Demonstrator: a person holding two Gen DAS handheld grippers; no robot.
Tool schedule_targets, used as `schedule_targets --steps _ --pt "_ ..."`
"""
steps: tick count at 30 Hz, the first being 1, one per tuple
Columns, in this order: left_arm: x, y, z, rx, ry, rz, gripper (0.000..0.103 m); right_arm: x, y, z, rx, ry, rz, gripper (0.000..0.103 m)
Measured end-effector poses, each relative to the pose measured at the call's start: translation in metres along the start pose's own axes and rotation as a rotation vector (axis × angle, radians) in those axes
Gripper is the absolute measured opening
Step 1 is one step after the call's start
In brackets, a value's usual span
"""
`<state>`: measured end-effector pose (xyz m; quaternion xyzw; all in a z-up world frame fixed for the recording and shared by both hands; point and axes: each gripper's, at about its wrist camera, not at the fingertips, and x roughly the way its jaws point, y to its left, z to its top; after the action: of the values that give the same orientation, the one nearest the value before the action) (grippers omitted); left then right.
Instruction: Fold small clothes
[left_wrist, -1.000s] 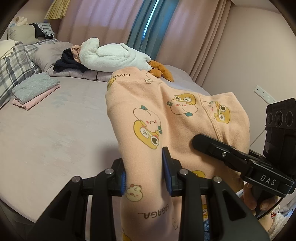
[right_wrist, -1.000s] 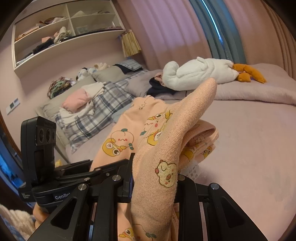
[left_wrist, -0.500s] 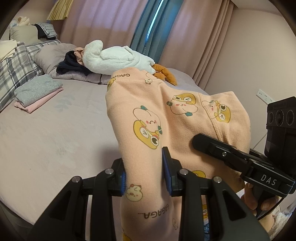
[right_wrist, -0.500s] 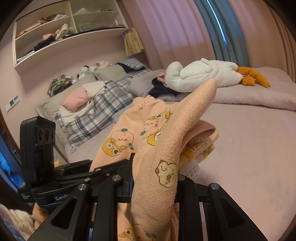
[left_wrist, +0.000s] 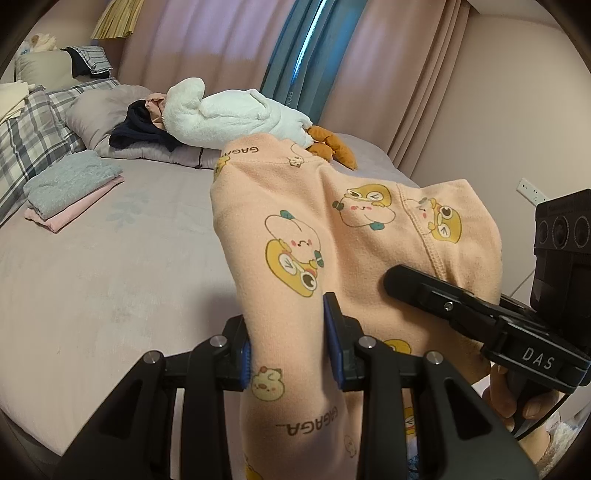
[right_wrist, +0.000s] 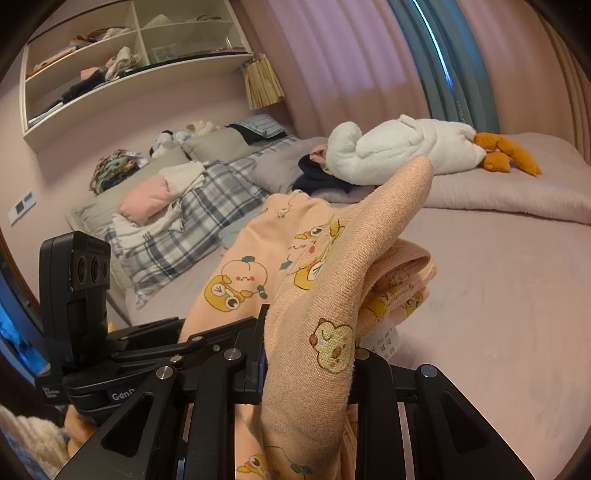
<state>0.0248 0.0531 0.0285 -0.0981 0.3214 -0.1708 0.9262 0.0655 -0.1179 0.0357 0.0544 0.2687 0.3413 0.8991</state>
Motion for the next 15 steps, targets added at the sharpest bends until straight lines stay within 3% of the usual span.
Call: schedule_targets --steps 15 --pt "0.019 0.004 0.014 -0.004 0.030 -0.007 0.032 0.007 0.005 0.002 0.020 0.008 -0.025 0.026"
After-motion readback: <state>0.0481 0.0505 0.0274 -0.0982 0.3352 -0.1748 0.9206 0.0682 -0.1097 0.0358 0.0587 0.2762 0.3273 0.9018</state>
